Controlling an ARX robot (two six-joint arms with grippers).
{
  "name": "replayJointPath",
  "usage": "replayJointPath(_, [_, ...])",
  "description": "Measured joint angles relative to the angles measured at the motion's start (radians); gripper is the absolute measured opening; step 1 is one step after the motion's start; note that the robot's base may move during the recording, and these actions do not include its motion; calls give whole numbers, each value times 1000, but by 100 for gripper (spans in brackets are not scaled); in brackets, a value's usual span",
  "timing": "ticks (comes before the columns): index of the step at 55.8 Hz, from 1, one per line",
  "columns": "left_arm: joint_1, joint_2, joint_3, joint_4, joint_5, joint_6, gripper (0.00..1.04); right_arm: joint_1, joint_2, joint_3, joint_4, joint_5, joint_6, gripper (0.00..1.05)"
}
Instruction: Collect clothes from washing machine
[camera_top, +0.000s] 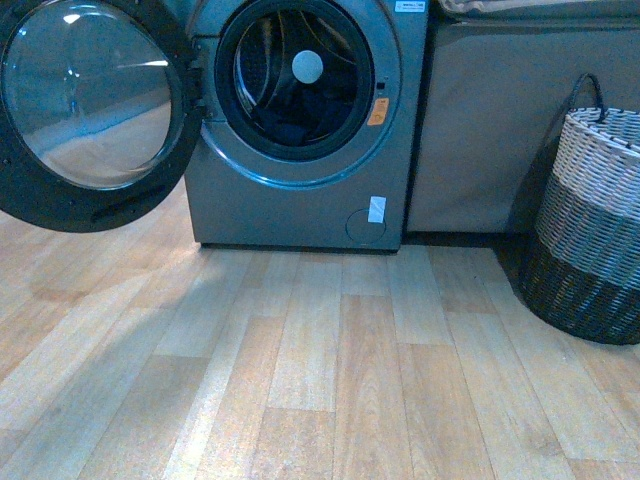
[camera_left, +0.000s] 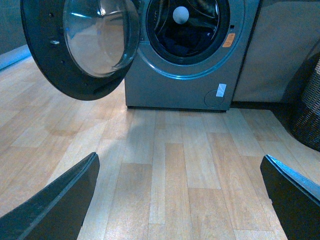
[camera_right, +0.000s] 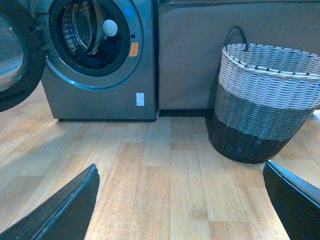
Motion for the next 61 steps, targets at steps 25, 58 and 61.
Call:
replayJointPath(25, [0, -1, 0, 0, 0, 0, 98, 0, 0, 0, 0, 0, 0, 97])
replayJointPath(58, [0, 0, 0, 0, 0, 0, 98, -1, 0, 0, 0, 0, 0, 97])
replayJointPath(61, [0, 1, 0, -1, -2, 0, 98, -1, 0, 0, 0, -3, 0, 97])
